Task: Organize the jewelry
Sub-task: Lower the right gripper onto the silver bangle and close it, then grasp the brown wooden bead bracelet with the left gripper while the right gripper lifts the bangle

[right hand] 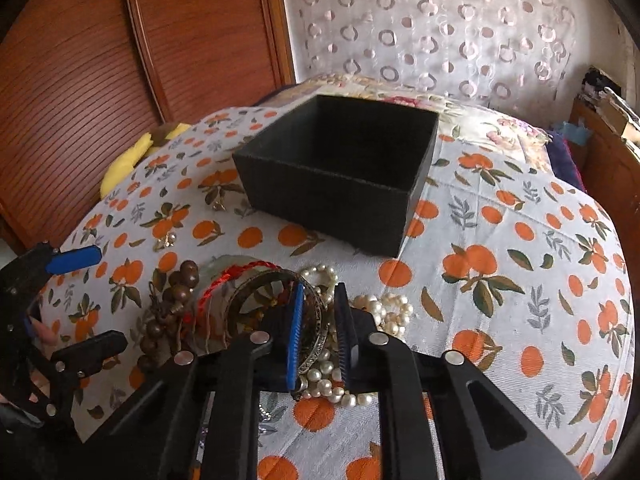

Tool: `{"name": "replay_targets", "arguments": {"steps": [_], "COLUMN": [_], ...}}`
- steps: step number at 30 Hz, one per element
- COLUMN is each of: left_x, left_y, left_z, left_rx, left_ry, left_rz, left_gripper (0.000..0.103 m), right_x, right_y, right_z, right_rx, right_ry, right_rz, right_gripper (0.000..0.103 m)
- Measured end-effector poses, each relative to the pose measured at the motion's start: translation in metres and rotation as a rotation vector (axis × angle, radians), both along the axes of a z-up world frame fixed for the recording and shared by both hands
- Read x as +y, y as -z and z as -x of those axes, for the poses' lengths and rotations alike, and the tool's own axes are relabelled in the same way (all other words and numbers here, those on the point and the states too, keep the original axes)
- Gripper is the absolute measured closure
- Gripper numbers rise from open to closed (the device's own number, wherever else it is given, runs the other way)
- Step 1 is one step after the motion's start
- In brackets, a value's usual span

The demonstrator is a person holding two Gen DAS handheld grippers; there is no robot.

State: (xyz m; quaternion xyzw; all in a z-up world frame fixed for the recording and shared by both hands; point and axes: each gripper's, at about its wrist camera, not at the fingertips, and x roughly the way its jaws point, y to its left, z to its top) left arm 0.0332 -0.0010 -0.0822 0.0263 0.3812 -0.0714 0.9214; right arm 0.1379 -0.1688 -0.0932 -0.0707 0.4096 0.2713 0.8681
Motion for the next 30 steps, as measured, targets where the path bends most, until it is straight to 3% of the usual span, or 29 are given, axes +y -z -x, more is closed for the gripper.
{"name": "replay_targets", "arguments": {"steps": [5,13,23,24,26,30], "left_x": [-0.002,-0.003,-0.005,-0.007,-0.013,-0.017], "left_y": [0.002,0.003,-0.006,-0.006,-0.005,0.003], "left_z": [-0.001,-0.001,-0.004,-0.005,-0.01,-0.021], "left_rx": [0.007,0.01,-0.017,-0.015,0.001,0.058], "left_ry": [0.005,0.007,0.076,0.089,0.121,0.148], "left_rz": [-0.003,0.002,0.088,0.098,0.113,0.151], "left_gripper": [0.007,0.007,0.008,0.01,0.027,0.049], "right_x": [-0.003,-0.022,-0.047,-0.048,-0.052,-0.057], "right_y": [-0.001,-0.019,-0.018,-0.017,-0.015,-0.013], "right_z": [0.004,0.009,0.039,0.041,0.045,0.051], "right_rx": [-0.016,-0.11,-0.133,-0.132,-0.127,-0.122], "right_ry": [-0.008,0.07,0.11,0.113,0.122,0.129], "right_rz": [-0.013,-0.015,-0.001,0.001,-0.007,-0.024], "right_gripper": [0.094,0.095,0.094,0.094,0.094,0.094]}}
